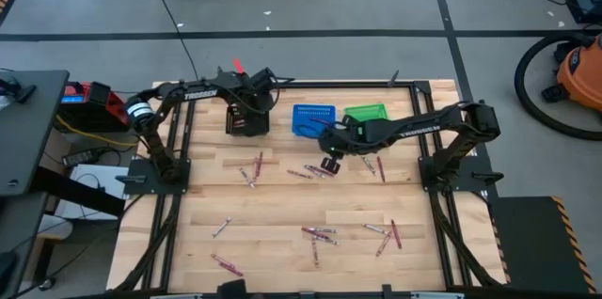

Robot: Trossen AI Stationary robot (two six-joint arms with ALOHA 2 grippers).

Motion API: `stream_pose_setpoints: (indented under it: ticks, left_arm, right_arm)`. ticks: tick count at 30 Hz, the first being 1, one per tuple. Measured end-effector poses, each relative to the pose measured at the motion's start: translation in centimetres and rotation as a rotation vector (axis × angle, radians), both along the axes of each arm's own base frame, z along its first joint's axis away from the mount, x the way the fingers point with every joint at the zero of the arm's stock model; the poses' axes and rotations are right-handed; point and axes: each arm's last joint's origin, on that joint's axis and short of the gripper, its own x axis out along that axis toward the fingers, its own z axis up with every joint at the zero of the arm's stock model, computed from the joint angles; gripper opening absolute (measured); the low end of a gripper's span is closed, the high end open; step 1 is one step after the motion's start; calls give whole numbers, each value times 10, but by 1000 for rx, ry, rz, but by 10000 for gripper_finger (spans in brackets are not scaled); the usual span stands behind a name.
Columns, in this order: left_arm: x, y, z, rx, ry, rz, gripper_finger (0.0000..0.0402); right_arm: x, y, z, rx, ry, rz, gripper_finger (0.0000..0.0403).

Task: Sort crayons
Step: Put the pink crayon into the black bin

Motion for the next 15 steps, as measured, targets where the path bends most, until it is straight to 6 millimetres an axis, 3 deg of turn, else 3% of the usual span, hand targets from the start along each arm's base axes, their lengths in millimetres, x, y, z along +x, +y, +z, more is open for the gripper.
stream_pose_setpoints:
  ticks: [5, 15]
  left_arm:
    - [-3, 5, -4, -16, 18, 18, 28]
    - [-5, 8, -6, -17, 23, 32, 79]
  right_arm:
    - [-9, 5, -4, 65, 57, -93, 75]
    - [-28, 19, -9, 120, 192, -232, 75]
